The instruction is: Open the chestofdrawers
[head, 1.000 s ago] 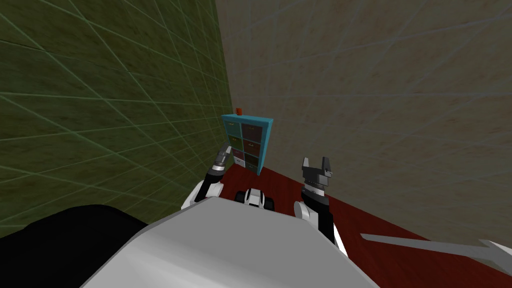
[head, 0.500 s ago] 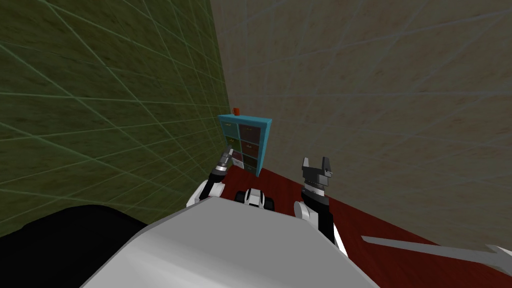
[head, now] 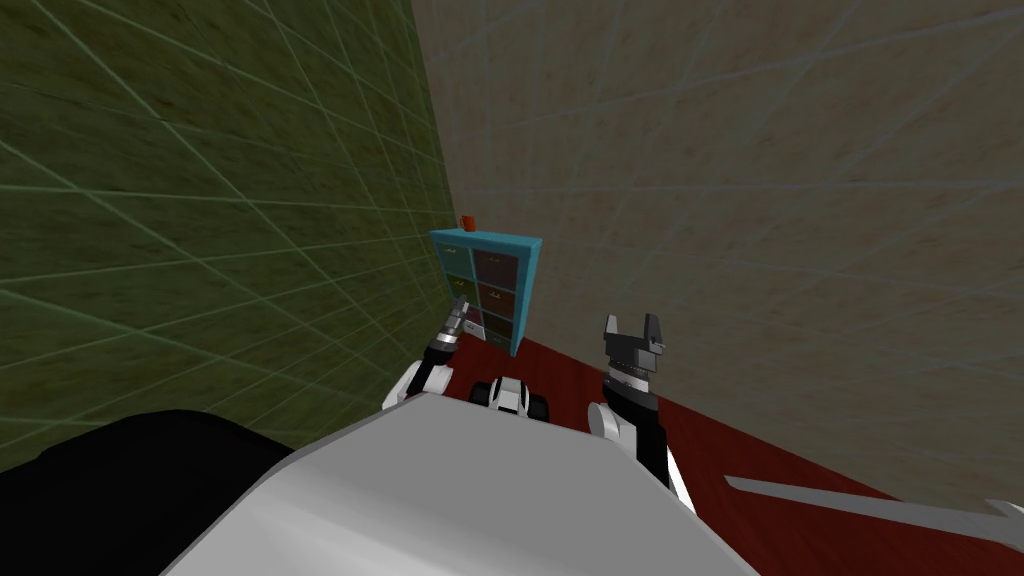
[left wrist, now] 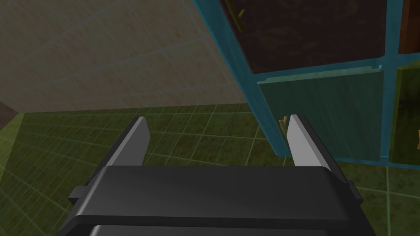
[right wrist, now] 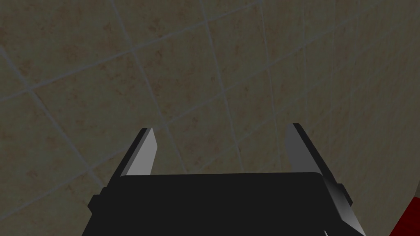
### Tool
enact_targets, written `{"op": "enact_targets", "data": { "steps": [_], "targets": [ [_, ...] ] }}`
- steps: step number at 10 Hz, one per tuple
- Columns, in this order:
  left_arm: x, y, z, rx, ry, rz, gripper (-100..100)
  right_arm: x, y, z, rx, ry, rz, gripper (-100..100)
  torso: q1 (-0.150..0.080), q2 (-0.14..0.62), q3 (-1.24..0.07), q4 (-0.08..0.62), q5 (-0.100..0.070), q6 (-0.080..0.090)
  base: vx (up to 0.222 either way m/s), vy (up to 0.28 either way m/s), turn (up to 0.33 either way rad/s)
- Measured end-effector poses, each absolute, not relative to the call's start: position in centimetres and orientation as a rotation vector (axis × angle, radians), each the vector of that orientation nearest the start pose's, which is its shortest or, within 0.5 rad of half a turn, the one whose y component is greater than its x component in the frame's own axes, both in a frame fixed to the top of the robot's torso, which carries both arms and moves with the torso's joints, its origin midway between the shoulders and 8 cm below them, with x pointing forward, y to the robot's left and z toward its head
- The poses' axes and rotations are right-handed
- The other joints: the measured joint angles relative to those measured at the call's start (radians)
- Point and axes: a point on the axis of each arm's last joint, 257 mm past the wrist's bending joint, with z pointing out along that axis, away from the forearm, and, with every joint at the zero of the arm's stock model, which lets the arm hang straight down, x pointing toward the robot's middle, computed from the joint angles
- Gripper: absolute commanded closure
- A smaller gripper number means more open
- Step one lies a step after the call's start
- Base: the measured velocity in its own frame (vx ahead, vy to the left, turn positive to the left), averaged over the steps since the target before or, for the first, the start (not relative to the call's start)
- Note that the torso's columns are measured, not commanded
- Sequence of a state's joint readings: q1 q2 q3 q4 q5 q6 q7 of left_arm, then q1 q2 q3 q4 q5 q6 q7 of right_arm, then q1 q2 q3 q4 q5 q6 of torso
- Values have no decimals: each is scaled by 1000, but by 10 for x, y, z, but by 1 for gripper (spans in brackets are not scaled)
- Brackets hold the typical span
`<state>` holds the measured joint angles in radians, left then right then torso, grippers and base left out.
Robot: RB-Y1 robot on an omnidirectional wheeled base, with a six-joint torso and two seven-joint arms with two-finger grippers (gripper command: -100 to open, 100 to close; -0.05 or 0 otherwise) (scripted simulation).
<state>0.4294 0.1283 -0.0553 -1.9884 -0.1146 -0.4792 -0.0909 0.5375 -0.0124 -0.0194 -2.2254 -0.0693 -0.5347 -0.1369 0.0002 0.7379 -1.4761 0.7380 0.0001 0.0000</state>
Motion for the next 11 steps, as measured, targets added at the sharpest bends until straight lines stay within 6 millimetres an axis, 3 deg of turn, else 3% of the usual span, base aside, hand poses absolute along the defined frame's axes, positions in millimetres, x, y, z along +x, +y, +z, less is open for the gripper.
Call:
{"op": "enact_targets", "data": {
  "steps": [11],
  "targets": [
    [428, 245, -170, -702, 1122, -1105, -100, 342, -300, -5, 787, 568, 1423, 0, -1, 0, 0, 0, 0, 0, 63, -13, -22]
  ]
}}
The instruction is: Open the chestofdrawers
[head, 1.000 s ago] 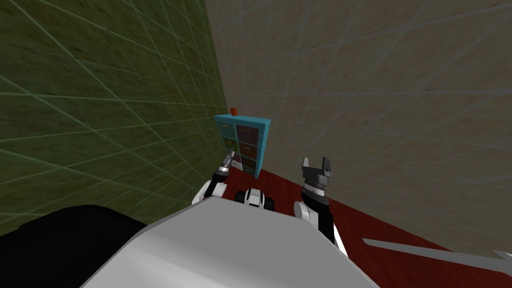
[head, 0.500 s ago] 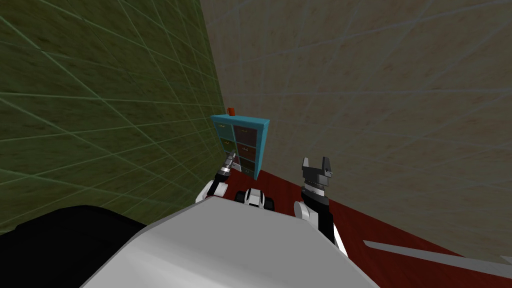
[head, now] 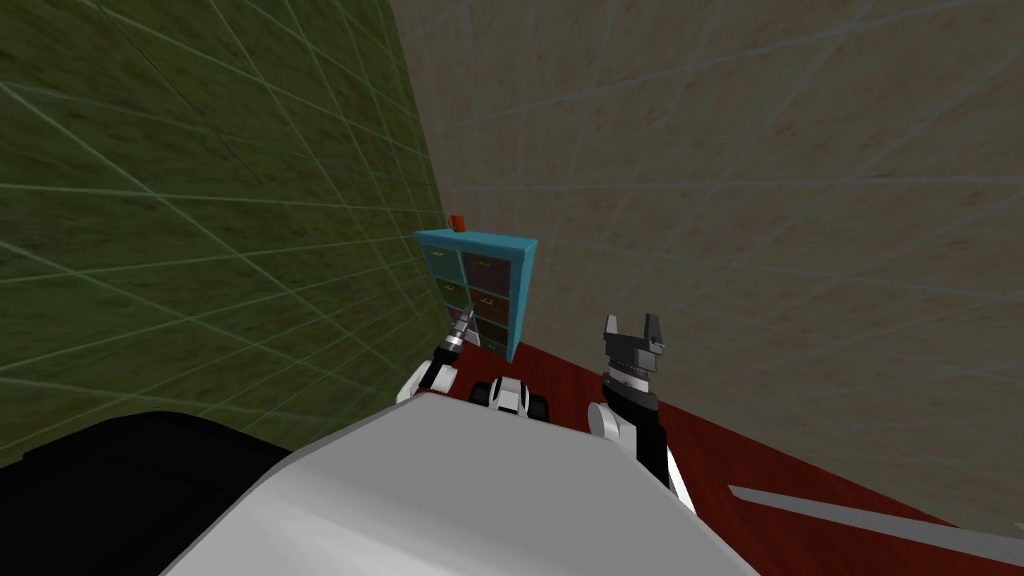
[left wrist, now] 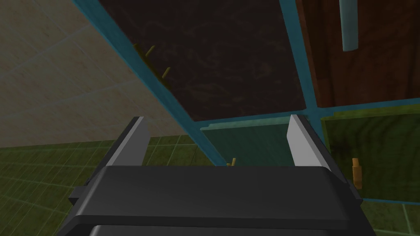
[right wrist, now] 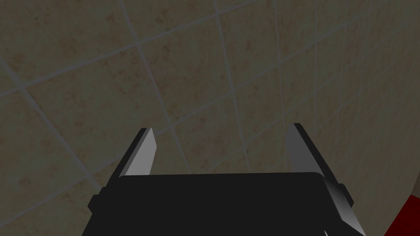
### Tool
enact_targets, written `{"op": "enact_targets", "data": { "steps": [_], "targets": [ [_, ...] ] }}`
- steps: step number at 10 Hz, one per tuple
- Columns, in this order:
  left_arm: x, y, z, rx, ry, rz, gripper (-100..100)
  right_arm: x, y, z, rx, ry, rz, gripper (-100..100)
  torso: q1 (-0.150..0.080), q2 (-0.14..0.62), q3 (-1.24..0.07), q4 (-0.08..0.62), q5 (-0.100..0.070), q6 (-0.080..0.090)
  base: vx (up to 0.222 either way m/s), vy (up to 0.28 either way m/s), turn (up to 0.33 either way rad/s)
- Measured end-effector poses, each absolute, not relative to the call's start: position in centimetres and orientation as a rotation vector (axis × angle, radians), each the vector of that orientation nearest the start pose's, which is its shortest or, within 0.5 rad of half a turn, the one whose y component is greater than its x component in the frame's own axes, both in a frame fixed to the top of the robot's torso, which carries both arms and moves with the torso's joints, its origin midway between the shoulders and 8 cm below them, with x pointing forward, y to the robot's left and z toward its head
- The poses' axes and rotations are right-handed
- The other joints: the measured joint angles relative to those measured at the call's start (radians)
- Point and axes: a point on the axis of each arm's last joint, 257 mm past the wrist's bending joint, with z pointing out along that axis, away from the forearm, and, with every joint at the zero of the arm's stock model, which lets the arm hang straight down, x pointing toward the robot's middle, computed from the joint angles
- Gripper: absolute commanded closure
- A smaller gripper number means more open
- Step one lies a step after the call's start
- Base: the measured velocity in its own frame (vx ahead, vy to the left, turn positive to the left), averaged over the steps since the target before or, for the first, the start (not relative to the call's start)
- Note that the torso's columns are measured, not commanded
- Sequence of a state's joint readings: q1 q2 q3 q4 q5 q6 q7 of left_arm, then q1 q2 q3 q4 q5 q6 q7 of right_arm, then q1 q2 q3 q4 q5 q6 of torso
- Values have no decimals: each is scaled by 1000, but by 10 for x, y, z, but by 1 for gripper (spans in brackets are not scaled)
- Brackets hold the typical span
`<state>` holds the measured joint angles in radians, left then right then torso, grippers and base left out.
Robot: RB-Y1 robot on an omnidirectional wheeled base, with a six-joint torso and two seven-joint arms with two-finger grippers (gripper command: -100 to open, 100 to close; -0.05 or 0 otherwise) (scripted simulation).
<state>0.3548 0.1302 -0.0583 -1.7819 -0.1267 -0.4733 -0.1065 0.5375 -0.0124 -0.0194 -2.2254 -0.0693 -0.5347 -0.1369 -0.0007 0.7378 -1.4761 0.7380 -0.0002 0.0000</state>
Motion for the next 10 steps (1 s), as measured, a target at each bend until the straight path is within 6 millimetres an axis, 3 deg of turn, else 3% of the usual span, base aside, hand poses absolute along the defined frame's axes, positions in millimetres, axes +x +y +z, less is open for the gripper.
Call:
{"op": "enact_targets", "data": {
  "steps": [10],
  "targets": [
    [444, 241, -251, -793, 1249, -1059, -100, 342, -300, -5, 787, 568, 1423, 0, 1, 0, 0, 0, 0, 0, 78, -12, -28]
  ]
}}
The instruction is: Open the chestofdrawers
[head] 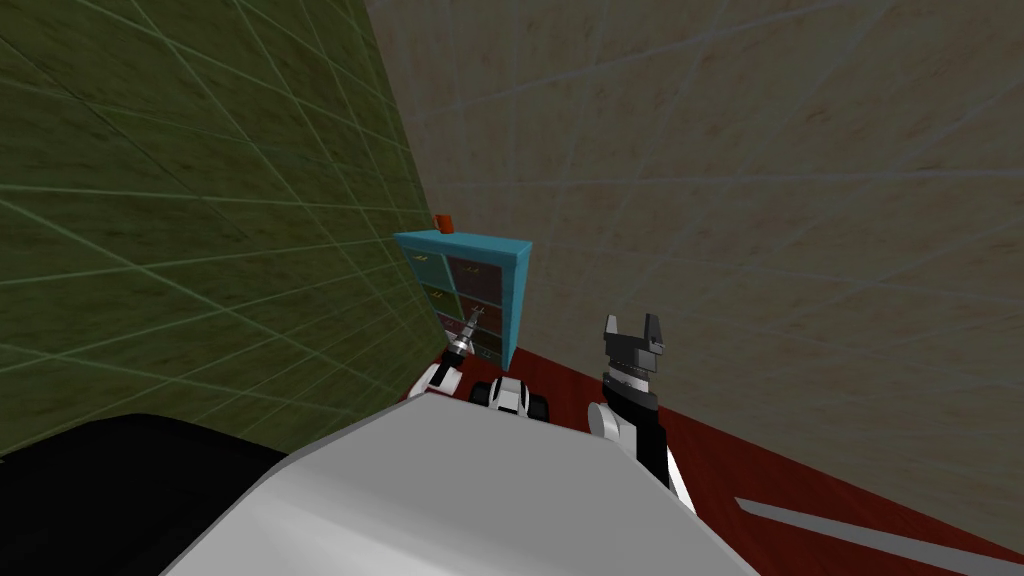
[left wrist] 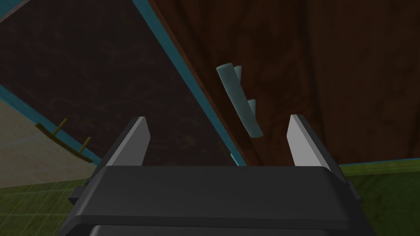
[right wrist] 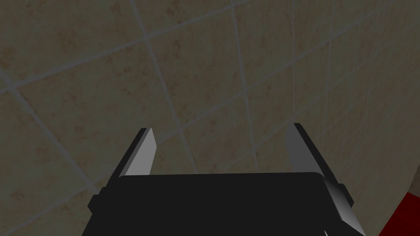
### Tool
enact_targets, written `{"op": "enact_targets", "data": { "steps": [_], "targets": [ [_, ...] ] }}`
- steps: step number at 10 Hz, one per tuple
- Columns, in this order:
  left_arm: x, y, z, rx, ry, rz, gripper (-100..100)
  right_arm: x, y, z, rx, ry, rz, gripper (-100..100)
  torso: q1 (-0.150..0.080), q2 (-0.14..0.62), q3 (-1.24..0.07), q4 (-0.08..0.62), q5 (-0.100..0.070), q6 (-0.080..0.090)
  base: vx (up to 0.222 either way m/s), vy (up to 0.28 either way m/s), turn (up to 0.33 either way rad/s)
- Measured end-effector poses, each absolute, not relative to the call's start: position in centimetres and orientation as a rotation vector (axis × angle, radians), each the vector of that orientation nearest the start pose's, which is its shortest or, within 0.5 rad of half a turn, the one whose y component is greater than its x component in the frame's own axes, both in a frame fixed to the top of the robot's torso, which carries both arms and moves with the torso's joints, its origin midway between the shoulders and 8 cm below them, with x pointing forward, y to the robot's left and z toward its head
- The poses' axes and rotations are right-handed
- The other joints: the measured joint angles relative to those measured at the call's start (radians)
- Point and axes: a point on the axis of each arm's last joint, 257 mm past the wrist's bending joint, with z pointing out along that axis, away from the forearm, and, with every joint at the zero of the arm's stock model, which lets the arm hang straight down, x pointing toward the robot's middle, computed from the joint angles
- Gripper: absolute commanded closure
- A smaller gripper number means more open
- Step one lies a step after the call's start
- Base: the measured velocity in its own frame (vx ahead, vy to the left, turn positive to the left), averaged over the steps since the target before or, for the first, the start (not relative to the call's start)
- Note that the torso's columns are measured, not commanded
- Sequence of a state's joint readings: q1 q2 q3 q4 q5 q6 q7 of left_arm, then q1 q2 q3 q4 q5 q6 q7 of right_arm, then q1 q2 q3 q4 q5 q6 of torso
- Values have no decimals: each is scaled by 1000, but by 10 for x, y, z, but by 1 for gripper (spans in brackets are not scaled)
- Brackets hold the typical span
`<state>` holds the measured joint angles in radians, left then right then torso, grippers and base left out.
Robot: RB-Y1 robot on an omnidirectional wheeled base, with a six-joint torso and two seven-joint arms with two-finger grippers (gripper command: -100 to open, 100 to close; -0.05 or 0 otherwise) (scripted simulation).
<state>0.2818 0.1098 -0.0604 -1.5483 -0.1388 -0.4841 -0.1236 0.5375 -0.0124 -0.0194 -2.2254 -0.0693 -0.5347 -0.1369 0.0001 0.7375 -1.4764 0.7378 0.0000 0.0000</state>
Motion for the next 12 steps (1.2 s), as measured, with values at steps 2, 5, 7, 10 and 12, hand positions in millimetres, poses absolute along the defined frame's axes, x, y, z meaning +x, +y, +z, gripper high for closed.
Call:
{"op": "enact_targets", "data": {
  "steps": [2, 5, 7, 10, 12],
  "targets": [
    [447, 234, -263, -823, 1262, -1060, -100, 342, -300, -5, 787, 568, 1423, 0, 0, 2, 1, 0, 0, 0, 57, -8, -19],
    [449, 227, -273, -855, 1264, -1067, -100, 342, -300, -5, 787, 568, 1423, 0, 0, 2, 1, 1, 0, 0, 39, -6, -10],
    [454, 228, -266, -855, 1262, -1065, -100, 342, -300, -5, 787, 568, 1423, 0, 0, -2, -1, -1, 0, 0, 64, -1, -11],
    [454, 225, -262, -841, 1249, -1078, 100, 342, -300, -5, 787, 568, 1423, 0, 3, 0, 1, -4, 3, -1, -72, 10, 11],
    [454, 225, -259, -841, 1252, -1080, 100, 342, -300, -5, 787, 568, 1424, 0, 3, 4, 3, -1, 2, -1, -205, 27, 20]
  ]
}}
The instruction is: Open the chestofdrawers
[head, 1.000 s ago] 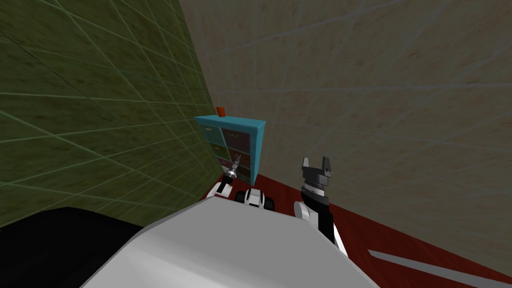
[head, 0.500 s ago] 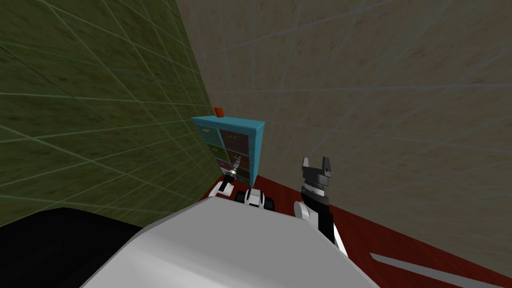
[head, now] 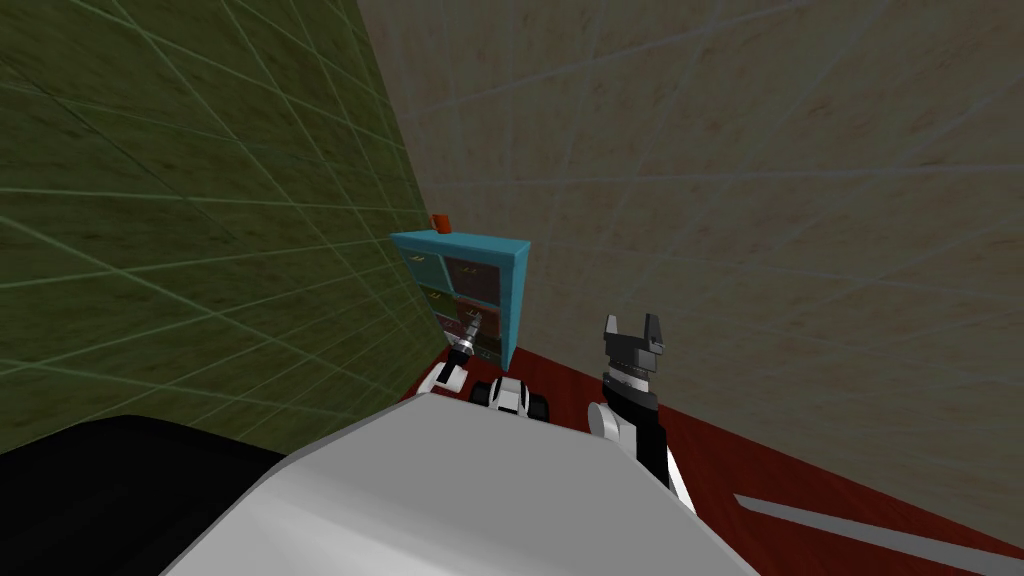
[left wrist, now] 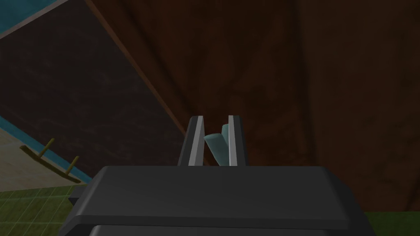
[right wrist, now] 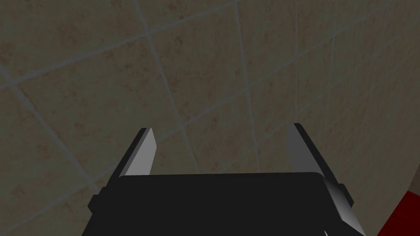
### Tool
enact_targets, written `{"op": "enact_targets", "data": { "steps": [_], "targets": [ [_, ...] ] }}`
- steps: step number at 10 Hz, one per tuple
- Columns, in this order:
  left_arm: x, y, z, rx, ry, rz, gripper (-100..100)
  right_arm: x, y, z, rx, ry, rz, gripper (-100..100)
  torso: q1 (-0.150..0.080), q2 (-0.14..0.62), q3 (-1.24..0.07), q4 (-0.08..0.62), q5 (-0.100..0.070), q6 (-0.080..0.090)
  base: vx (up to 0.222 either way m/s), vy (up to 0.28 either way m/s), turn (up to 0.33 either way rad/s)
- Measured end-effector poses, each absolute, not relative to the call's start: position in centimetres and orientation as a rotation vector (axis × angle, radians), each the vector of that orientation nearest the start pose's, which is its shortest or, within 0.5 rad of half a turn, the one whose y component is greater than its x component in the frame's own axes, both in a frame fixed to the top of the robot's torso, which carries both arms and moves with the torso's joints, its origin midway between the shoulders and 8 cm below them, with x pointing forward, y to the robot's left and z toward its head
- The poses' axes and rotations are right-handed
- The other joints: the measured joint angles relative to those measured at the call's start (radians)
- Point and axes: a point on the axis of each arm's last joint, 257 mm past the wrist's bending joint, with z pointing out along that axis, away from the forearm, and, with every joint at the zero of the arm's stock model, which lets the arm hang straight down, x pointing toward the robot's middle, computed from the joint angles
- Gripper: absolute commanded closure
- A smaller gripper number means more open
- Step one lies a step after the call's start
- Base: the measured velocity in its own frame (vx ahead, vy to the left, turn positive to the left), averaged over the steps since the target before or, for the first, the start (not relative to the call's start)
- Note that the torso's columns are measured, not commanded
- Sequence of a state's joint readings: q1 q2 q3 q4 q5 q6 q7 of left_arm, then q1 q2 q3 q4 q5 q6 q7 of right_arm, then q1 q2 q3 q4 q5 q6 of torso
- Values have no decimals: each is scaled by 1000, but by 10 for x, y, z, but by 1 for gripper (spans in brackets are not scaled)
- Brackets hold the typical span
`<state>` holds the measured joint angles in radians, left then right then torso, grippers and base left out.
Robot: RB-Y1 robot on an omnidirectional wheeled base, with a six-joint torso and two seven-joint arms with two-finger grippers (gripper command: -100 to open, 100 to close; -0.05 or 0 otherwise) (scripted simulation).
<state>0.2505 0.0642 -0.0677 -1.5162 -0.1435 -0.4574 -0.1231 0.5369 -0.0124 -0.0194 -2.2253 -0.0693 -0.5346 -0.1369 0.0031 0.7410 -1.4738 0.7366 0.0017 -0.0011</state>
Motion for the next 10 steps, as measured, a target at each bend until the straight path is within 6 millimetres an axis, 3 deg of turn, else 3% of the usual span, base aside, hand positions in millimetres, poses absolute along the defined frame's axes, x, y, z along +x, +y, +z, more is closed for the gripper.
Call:
{"op": "enact_targets", "data": {
  "steps": [5, 6, 10],
  "targets": [
    [449, 224, -260, -846, 1269, -1081, 100, 342, -300, -5, 787, 568, 1424, 0, -1, -3, -2, 0, -1, 0, -172, 34, 16],
    [447, 223, -261, -846, 1271, -1082, -100, 342, -300, -5, 787, 568, 1424, 0, 0, -3, -1, 0, 0, 0, -109, 24, -17],
    [456, 225, -236, -845, 1268, -1078, -100, 342, -300, -5, 787, 568, 1423, 0, -4, -7, -5, 0, -2, 1, 1, -6, -9]
  ]
}}
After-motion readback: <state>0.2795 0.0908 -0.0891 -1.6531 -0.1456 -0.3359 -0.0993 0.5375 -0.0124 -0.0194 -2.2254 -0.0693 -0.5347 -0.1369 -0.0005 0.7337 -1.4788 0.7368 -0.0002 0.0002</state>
